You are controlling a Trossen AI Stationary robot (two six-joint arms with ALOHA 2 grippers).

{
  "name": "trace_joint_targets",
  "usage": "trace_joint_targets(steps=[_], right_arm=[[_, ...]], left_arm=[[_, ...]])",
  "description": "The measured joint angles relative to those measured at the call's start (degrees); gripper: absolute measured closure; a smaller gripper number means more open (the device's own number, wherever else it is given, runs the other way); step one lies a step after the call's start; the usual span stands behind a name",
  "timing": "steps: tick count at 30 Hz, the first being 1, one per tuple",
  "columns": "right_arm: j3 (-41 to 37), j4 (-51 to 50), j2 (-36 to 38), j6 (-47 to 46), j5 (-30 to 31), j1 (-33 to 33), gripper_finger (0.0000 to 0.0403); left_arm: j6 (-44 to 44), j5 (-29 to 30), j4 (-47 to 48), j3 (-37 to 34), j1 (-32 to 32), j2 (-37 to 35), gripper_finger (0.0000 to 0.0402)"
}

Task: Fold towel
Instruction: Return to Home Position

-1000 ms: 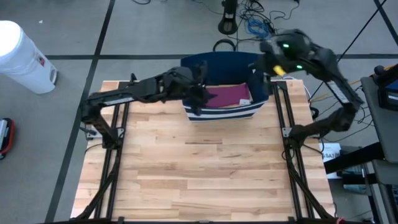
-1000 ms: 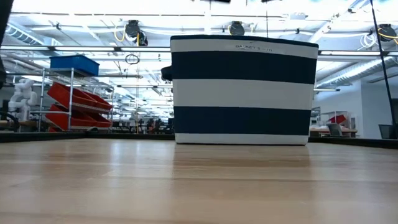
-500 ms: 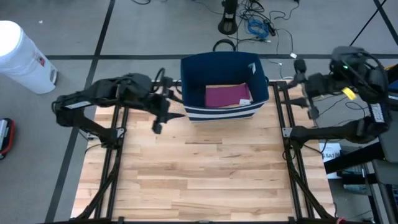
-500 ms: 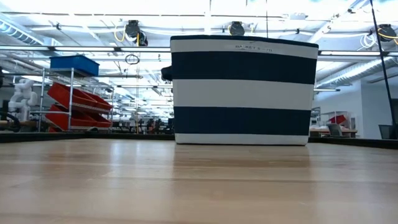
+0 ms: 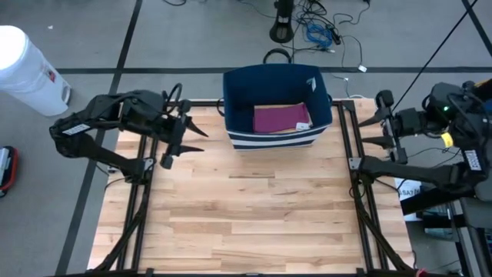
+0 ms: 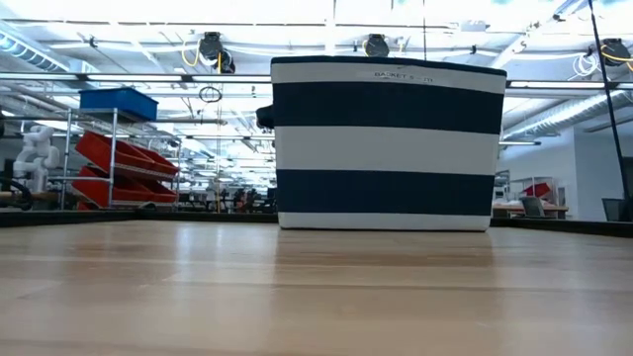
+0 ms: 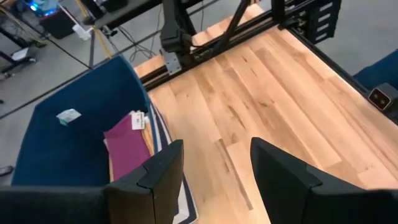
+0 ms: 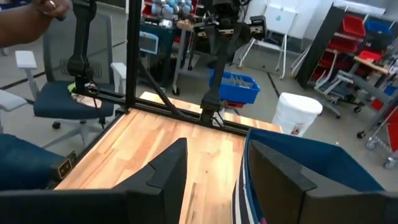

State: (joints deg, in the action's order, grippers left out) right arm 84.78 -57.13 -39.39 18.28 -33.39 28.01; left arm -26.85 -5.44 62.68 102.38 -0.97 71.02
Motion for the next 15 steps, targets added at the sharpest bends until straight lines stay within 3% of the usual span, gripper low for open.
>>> trace_joint_targets(steps=[7,15], right_arm=[[-14.26,11.85,7.17,-3.56,-3.67,0.0,0.0248],[-26.95,23.69,10.65,-8.59,-6.34,0.0,0.0248]], left_arm=[[0.06,-1.03,-2.4,-6.49,-4.04,-4.88,0.0209],[2.73,-6.62,-11.58,-20.35,-8.48,-14.73,0.0209]])
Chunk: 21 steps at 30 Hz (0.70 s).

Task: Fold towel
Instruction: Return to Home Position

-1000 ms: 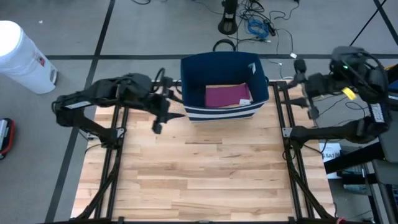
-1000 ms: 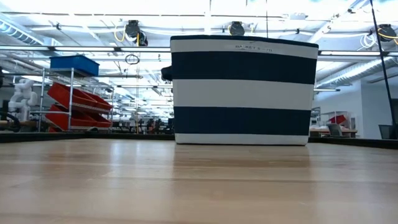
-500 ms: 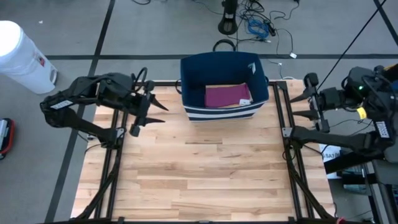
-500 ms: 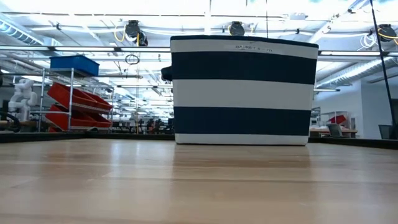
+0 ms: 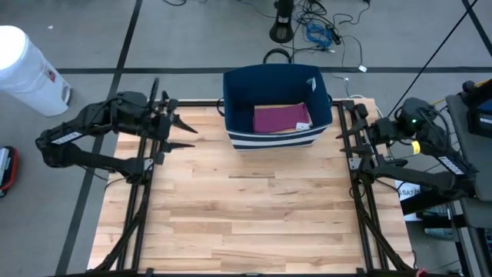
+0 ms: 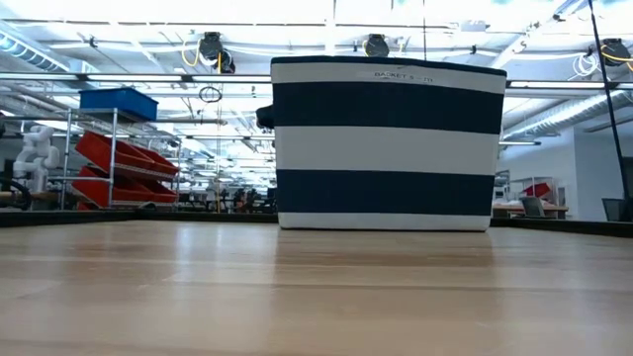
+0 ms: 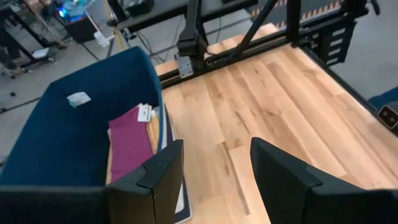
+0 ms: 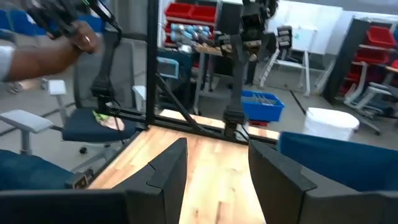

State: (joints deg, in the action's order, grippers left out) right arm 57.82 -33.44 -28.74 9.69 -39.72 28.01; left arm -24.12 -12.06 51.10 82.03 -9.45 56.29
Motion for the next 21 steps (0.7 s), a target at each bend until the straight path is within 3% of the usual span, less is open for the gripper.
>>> trace_joint_targets(steps=[10,21], right_arm=[[-11.14,19.52,0.49,-6.07,-2.4,-3.95,0.0248],[-16.63,23.76,0.45,-3.27,5.21,-13.84,0.0248]], left_arm=[[2.85,-4.39,-20.95,-22.48,0.04,-12.36,0.0209],[6.02,-7.2,-38.64,-40.27,0.04,-19.07,0.0209]])
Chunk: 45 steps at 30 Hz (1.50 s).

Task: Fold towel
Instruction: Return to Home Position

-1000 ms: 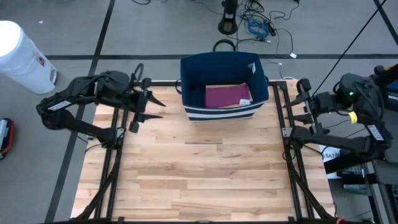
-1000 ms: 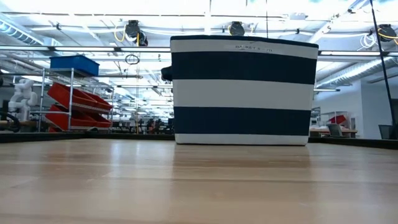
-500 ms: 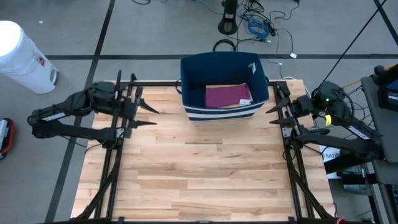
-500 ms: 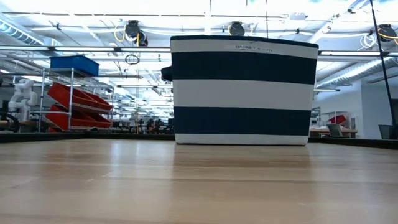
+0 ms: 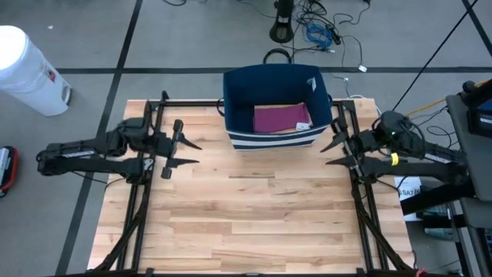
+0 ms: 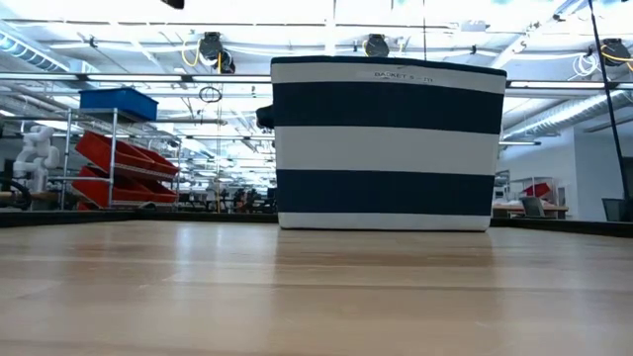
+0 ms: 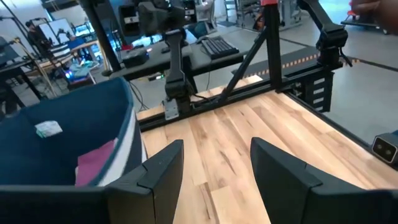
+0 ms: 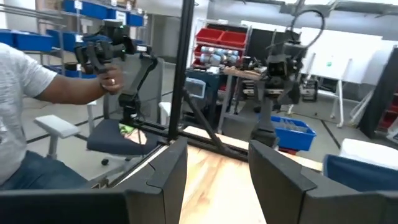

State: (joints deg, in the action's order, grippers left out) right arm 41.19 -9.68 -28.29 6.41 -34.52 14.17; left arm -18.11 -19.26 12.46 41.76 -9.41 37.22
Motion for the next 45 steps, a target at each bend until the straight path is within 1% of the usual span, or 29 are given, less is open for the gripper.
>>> trace_joint_targets(steps=[6,11,13,18,22,27,32,35,38,41,45], right_arm=[[-5.39,7.35,0.01,0.61,0.4,-3.66,0.0248],[-10.58,15.02,0.02,2.15,4.44,-5.49,0.0248],[-12.38,17.63,0.02,2.4,4.58,-5.69,0.0248],[-15.12,19.12,0.02,2.96,4.59,-5.7,0.0248],[-17.56,22.76,0.02,3.44,4.58,-5.7,0.0248],[-22.17,29.51,0.0,4.86,4.56,-5.66,0.0248],[-26.91,34.97,0.18,5.01,4.56,-5.66,0.0248],[-29.46,38.34,0.29,5.03,4.55,-5.66,0.0248],[-30.96,39.12,1.12,5.5,4.58,-5.45,0.0248],[-32.18,39.07,2.35,5.64,4.64,-4.65,0.0248],[-33.82,39.11,5.04,5.64,4.65,-3.3,0.0248]], left_arm=[[1.55,-0.91,-7.03,-6.92,0.0,-1.85,0.0209],[2.88,-1.54,-15.23,-12.78,0.0,-3.19,0.0209],[3.39,-1.54,-17.99,-15.14,0.0,-3.29,0.0209],[4.36,-1.52,-22.35,-19.98,0.0,-3.22,0.0209],[4.94,-1.52,-28.46,-23.48,0.0,-3.25,0.0209],[5.34,-1.5,-29.15,-24.41,-0.07,-3.25,0.0209],[5.57,-1.45,-26.95,-24.42,-0.28,-3.22,0.0209],[5.57,-1.22,-25.11,-24.42,-1.68,-3.25,0.0209],[5.8,-2.08,-25.07,-24.89,-3.39,-3.25,0.0209],[7.37,-3.69,-29.56,-27.8,-5.22,-3.25,0.0209],[10.33,-3.81,-38.48,-34.38,-8.31,-3.86,0.0209]])
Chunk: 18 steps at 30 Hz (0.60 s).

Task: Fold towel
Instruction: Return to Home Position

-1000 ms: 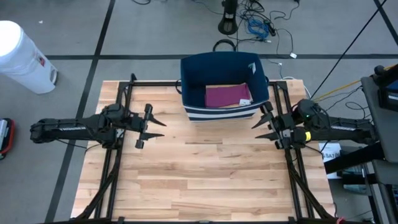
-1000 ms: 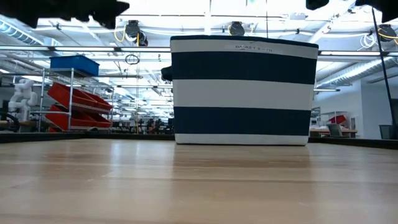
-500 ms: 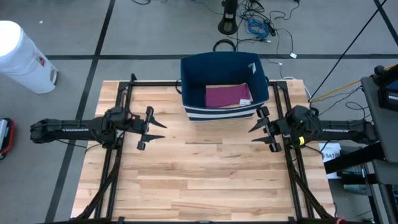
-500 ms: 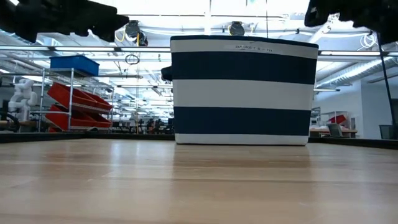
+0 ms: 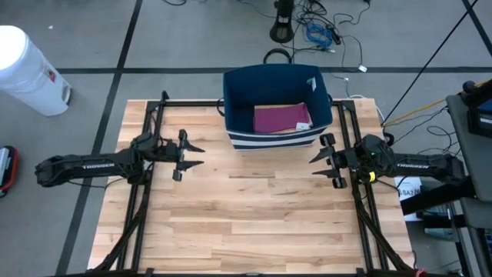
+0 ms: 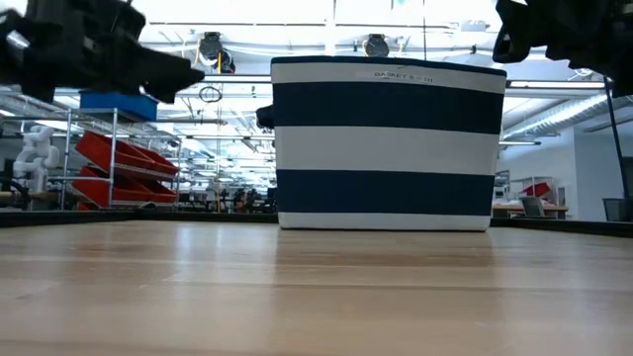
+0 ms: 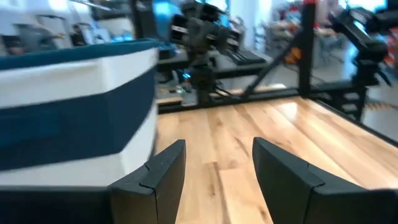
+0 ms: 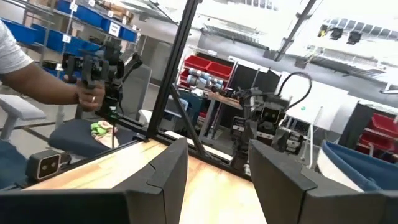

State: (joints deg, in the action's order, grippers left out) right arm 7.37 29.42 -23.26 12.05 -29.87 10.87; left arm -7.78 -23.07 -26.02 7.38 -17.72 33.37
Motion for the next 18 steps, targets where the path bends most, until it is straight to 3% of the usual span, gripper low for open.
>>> trace_joint_targets(steps=[5,18], right_arm=[[-1.37,-0.13,4.01,-0.26,-0.09,2.11,0.0248],[-6.56,-0.1,13.85,-1.02,-0.45,7.73,0.0248]], left_arm=[[3.5,-1.42,-8.45,-5.61,-3.6,-1.69,0.0209],[5.41,-7.39,-7.33,-6.94,-11.51,-4.26,0.0209]])
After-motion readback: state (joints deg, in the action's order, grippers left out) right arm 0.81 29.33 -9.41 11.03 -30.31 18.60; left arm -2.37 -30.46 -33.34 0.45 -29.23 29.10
